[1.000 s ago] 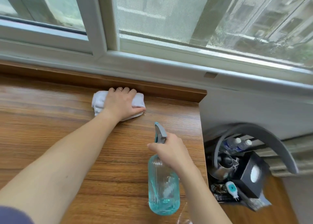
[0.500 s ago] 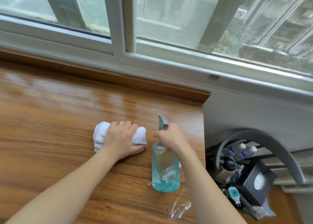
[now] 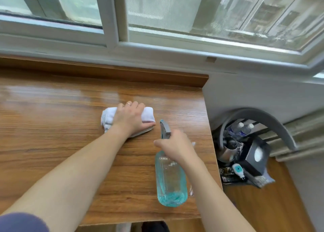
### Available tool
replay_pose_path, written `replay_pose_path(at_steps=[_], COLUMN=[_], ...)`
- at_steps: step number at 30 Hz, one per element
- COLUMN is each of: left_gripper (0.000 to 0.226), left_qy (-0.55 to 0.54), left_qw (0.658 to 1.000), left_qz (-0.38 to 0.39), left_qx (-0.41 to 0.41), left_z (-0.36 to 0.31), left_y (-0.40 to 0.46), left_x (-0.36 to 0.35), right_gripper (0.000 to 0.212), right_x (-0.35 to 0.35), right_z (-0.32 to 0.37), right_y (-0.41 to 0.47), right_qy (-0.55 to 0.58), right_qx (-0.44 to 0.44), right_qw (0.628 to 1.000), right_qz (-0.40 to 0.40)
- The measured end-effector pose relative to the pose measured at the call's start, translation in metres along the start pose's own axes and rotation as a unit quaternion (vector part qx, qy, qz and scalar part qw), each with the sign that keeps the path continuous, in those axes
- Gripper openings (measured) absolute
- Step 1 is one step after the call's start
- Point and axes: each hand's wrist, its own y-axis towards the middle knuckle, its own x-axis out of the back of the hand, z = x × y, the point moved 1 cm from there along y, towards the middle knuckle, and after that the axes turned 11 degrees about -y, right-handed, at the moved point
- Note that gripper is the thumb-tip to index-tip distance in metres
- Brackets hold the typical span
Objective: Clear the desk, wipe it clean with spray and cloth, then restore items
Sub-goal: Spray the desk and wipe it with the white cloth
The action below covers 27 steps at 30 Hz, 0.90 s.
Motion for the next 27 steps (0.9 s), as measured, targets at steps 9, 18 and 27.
replay_pose_path(at_steps=[9,18,27], left_gripper=[0.082,0.074,0.08], left_qy=[-0.002,-0.034,-0.034], left_qw=[0.999,0.997,0.996], left_qz=[0.038,-0.039,-0.05], left_qx=[-0.008,-0.056,-0.063], left_z=[-0.016,-0.032,-0.026], left_y=[-0.064,-0.166,-0.146], left_x=[0.016,0.02,0.013], right_gripper=[0.025,0.015,0.021], right_x=[-0.043,-0.062,-0.063], right_z=[-0.018,-0.015,-0.031], right_y=[-0.055,-0.087,-0.098], right_qy=[0.018,0.01,0.008], right_qx=[-0.042,-0.055,-0.06], right_qw=[0.999,0.998,0.998], right_qz=[-0.016,-0.031,-0.008])
